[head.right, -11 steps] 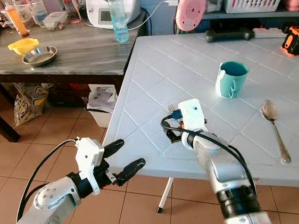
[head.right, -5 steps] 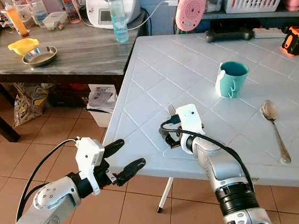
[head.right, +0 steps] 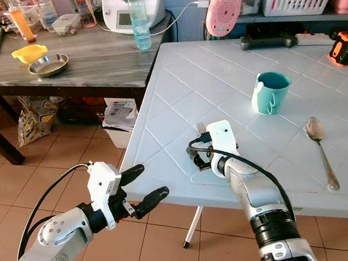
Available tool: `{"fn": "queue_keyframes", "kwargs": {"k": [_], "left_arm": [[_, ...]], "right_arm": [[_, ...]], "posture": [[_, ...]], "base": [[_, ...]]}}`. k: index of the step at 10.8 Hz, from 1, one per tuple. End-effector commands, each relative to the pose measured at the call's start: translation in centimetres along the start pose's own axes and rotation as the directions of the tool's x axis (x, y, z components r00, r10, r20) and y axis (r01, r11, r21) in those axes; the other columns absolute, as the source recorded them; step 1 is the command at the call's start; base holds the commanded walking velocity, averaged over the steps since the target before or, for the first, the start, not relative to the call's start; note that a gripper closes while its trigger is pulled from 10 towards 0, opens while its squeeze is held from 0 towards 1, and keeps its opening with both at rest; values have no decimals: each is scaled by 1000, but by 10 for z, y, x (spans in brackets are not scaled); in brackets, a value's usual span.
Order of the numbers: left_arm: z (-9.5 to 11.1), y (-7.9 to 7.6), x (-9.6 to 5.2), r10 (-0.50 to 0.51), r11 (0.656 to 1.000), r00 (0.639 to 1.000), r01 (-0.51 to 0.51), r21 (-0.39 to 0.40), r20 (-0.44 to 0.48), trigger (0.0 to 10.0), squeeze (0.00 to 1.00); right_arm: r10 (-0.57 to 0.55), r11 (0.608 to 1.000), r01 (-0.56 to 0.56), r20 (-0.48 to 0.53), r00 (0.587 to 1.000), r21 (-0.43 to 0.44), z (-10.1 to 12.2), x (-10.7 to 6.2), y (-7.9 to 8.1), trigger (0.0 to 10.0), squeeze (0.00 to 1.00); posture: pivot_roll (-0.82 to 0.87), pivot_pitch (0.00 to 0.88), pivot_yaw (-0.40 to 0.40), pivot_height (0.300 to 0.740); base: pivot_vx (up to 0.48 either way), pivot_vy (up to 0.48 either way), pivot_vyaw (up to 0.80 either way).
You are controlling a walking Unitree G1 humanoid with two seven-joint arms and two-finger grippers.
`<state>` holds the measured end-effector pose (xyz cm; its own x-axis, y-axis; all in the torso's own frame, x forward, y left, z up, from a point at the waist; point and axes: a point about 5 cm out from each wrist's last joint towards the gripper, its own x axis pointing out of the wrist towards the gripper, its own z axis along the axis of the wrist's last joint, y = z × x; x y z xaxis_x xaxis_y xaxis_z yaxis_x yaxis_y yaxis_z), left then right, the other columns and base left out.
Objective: Setting the table
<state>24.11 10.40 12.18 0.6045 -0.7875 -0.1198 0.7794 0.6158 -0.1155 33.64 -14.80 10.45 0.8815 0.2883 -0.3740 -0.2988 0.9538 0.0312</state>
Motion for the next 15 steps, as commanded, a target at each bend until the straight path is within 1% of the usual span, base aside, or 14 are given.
{"fn": "queue_keyframes", "kwargs": {"k": [1,3,4,5,6,7,10,12,13,15], "left_arm": [[4,-1,-1,3,1000,1000,-3,12,3,10000,0],[5,-1,-2,0,1000,1000,0,11,1,10000,0],[5,-2,-2,-3,1000,1000,3,11,-1,10000,0],[5,-2,-2,-4,1000,1000,4,11,-3,10000,0],[5,-2,-2,-4,1000,1000,4,10,-5,10000,0],[3,-2,-2,-4,1000,1000,4,6,-9,10000,0],[-2,1,-1,-8,1000,1000,8,6,-17,10000,0],[-2,1,-1,-5,1000,1000,5,6,-17,10000,0],[-2,1,-1,-5,1000,1000,5,6,-15,10000,0],[2,1,0,-7,1000,1000,7,9,-11,10000,0]], "right_arm": [[-23,1000,24,-12,1000,11,-1,0,-8,10000,255],[-27,999,28,-18,999,17,-3,-2,-11,10000,216],[-8,1000,9,-39,999,19,-8,-4,-9,4549,169],[-1,1000,2,-53,999,17,-12,-6,-8,0,0],[-3,1000,4,-66,998,14,-16,-7,-9,0,0],[-24,1000,25,-77,997,11,-20,-9,-14,0,0],[-38,999,40,-83,996,18,-21,-13,-20,0,0],[-39,999,42,-86,996,29,-23,-14,-19,0,0],[-41,998,46,-94,995,50,-27,-15,-16,0,0],[-43,997,49,-102,994,58,-32,-18,-15,0,0]], "posture": [[11,71,33,740],[7,72,36,740],[7,73,36,740],[9,74,36,740],[7,74,37,740],[6,73,39,740],[3,71,41,740],[5,71,40,740],[4,71,42,740],[0,74,45,740]], "base": [[0,0,0],[0,0,0],[0,0,0],[0,0,0],[0,0,0],[0,0,0],[0,0,0],[0,0,0],[0,0,0],[0,0,0]]}}
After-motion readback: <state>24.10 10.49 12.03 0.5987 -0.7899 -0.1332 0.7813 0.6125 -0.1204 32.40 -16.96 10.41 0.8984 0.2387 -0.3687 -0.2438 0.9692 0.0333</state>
